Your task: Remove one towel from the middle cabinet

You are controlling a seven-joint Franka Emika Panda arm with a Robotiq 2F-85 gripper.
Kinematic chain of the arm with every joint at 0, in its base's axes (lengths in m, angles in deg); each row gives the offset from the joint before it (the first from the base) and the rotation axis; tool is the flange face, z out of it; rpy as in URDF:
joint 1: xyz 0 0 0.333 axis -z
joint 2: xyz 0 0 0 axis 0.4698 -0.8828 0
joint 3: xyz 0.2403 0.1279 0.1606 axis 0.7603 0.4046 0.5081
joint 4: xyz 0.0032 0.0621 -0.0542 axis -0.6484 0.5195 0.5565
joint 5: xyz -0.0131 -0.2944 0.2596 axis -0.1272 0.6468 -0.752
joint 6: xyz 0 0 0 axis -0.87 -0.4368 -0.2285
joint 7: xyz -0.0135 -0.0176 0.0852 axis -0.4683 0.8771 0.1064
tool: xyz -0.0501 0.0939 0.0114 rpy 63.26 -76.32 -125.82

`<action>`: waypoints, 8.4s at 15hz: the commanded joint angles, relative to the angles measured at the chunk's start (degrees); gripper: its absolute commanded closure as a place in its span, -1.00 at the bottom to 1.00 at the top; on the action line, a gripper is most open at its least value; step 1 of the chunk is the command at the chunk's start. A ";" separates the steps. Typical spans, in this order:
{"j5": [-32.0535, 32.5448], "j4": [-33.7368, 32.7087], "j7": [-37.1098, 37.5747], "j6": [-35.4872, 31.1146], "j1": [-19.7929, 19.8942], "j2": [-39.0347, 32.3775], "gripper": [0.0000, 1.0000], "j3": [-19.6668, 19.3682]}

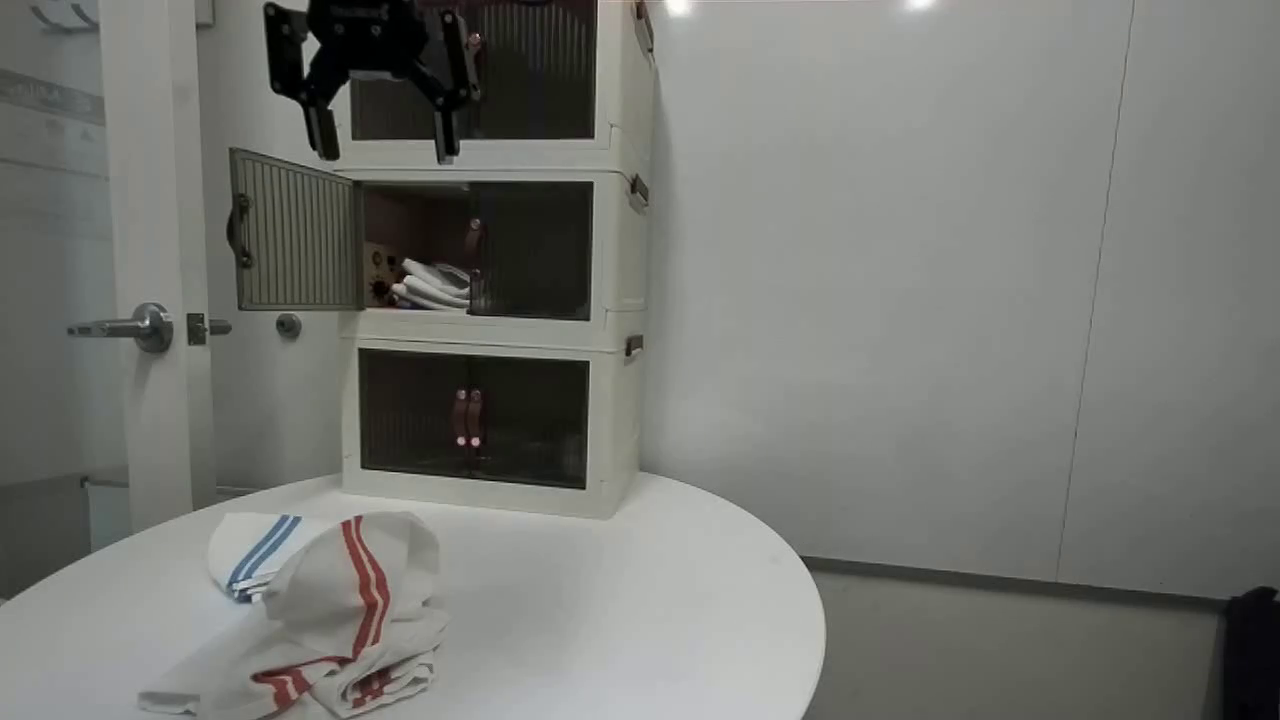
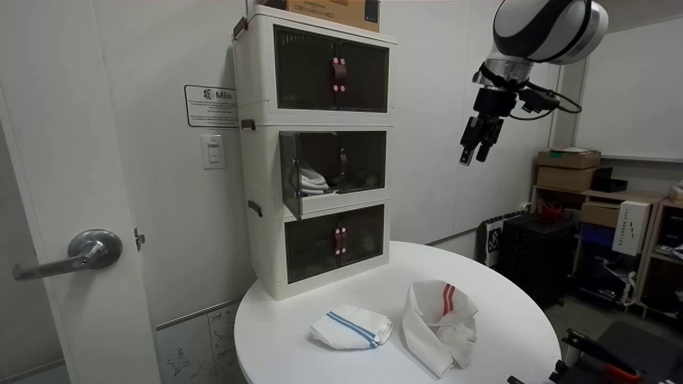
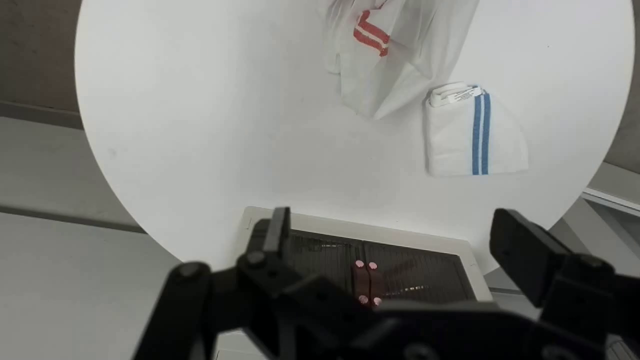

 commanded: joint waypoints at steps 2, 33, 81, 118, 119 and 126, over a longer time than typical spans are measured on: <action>-1.85 -5.97 -5.02 -3.93 -1.32 -4.24 -1.00 -1.87; 0.33 -77.69 -3.00 11.19 -4.29 -62.78 -1.00 15.20; 26.88 -54.09 31.03 -18.08 -14.42 -56.52 -1.00 10.00; 9.48 -71.10 21.79 -30.69 -11.56 -72.78 -0.46 11.55; 9.46 -71.22 21.75 -30.87 -11.63 -72.91 -0.31 11.45; 9.45 -72.05 21.46 -32.08 -11.79 -74.07 0.64 11.07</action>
